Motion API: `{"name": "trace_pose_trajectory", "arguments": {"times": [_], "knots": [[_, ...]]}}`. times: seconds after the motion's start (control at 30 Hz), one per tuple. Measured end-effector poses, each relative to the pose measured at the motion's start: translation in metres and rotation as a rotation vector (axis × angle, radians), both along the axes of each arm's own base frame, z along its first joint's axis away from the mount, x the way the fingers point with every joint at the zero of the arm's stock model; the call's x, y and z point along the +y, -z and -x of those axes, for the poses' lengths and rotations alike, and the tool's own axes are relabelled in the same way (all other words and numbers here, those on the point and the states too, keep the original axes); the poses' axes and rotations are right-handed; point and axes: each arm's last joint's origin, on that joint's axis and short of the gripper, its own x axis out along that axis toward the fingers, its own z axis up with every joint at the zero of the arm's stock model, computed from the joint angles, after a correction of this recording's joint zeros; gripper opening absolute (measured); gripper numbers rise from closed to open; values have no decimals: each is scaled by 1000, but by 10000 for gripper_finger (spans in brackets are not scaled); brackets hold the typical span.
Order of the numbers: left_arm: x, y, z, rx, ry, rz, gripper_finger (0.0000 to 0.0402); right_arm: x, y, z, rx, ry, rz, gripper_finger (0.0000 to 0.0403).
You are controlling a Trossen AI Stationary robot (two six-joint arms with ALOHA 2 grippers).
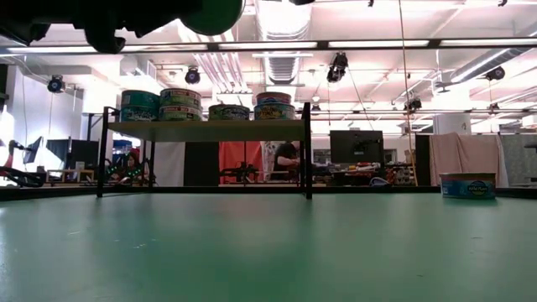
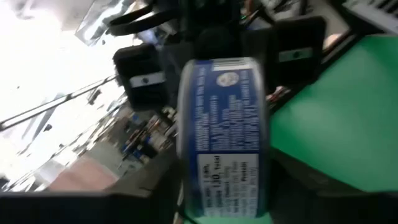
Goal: Stack canned seafood by type on shelf
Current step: Stack the center dark blue tuna can on top of the dark blue tuna can on the shelf
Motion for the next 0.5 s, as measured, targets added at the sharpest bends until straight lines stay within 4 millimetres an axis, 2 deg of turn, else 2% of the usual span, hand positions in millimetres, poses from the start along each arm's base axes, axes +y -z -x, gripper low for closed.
{"name": "trace_pose_trajectory", "arguments": {"times": [0.1, 0.2, 0.5], "knots": [[2, 0, 0, 0, -76, 10, 222, -1, 0, 0, -1, 18, 0, 130], [5, 0, 1, 2, -166, 31, 251, -2, -1, 1, 10, 72, 31, 130], [12, 0, 4, -10, -422, 107, 252, -8, -19, 3, 90, 251, 148, 130]]}}
